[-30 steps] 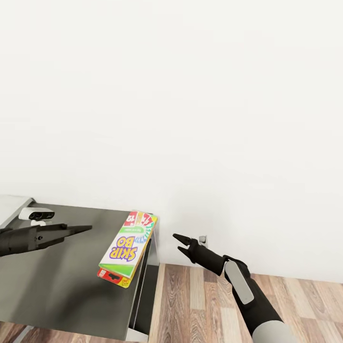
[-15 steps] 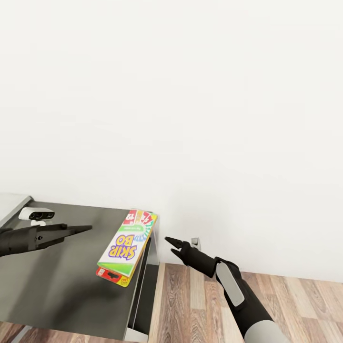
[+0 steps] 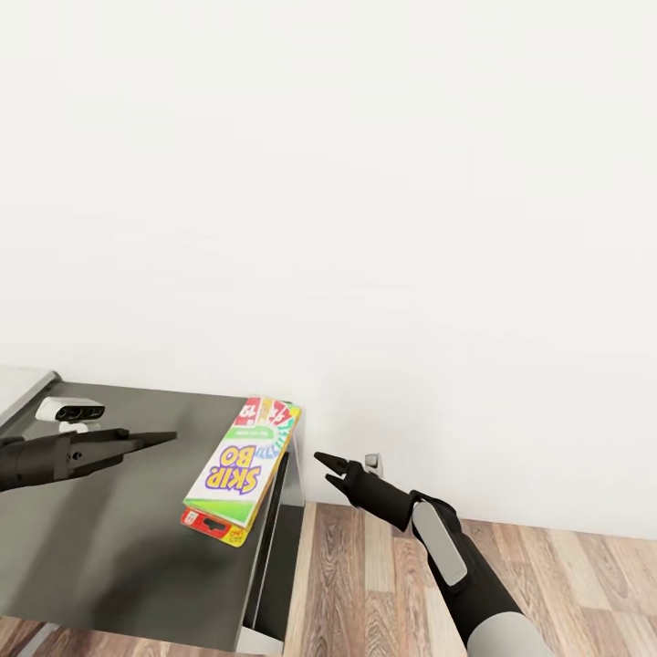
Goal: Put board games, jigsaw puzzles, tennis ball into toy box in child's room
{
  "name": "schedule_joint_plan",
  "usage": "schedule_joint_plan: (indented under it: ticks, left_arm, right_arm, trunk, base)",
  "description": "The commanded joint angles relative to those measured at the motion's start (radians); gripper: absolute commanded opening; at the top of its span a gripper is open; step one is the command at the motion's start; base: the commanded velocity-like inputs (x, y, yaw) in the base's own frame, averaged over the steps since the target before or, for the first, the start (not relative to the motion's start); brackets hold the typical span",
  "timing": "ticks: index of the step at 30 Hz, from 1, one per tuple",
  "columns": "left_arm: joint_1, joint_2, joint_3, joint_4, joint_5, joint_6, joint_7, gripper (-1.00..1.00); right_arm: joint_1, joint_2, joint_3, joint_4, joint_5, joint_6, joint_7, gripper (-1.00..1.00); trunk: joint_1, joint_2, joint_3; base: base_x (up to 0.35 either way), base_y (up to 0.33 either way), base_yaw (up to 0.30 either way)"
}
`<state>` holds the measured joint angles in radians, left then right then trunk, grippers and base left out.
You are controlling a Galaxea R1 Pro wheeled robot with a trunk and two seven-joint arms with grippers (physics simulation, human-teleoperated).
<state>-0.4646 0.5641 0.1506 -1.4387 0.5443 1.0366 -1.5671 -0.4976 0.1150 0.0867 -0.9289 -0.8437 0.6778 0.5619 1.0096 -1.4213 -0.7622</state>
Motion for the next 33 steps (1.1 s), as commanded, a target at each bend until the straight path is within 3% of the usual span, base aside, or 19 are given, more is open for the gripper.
schedule_joint_plan:
  ticks: [1, 14, 33]
  left_arm:
    - [-0.001, 0.0, 0.0, 0.0, 0.0, 0.011, -0.004, 1.0]
    - [0.001, 0.001, 0.003, 0.003, 0.002, 0.011, -0.004, 1.0]
    - [0.001, 0.0, 0.003, 0.004, 0.001, 0.011, -0.004, 1.0]
  right_arm:
    - [-0.001, 0.0, -0.001, 0.0, -0.005, 0.006, -0.001, 1.0]
    - [-0.001, 0.0, -0.001, -0.001, -0.005, 0.006, -0.003, 1.0]
    - [-0.001, 0.0, -0.001, -0.01, -0.005, 0.003, 0.007, 1.0]
  trunk:
    - [0.0, -0.001, -0.001]
    - [0.0, -0.001, -0.001]
    - [0.0, -0.001, -0.001]
  base:
    - [0.0, 0.0, 0.0]
    - [0.0, 0.003, 0.0]
    - [0.0, 0.122, 0.0]
